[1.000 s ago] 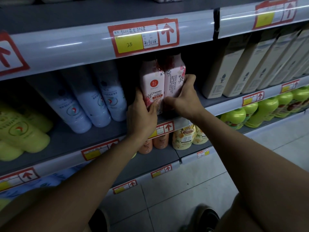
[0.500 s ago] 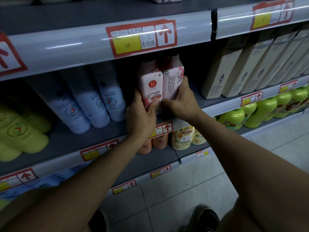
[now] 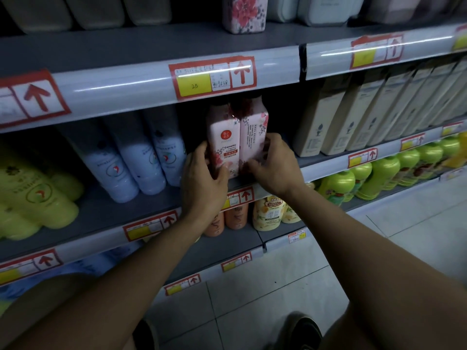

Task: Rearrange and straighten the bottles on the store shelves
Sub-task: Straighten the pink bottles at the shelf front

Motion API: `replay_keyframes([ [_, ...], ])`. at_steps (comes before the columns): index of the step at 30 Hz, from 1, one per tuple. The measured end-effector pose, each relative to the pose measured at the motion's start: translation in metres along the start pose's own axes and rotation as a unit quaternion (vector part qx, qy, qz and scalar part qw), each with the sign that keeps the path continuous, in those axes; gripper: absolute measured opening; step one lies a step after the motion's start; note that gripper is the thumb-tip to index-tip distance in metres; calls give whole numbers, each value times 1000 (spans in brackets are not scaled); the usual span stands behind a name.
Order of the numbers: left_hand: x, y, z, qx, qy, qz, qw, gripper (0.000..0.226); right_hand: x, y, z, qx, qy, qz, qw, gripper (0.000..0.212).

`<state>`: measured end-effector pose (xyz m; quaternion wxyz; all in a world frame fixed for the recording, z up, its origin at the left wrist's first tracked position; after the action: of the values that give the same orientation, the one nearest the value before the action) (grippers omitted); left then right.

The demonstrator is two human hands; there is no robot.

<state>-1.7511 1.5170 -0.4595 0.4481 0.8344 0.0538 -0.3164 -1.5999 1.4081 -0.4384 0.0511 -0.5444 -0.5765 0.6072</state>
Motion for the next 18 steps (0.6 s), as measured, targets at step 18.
replay_keyframes([
  [18, -101, 69, 41, 83, 26, 13, 996, 19, -71, -52, 90, -63, 58, 32, 996, 24],
])
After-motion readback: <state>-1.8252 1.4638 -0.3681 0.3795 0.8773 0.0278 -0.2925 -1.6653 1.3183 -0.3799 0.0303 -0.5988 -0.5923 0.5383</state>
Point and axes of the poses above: each hand's wrist, its own z-axis away from the middle knuckle, its own x-axis out of the palm, y = z × x, the point moved 4 cm from there along -z, towards the middle knuckle, and after that the axes turned 8 degrees about -z, right-handed, at the moved point
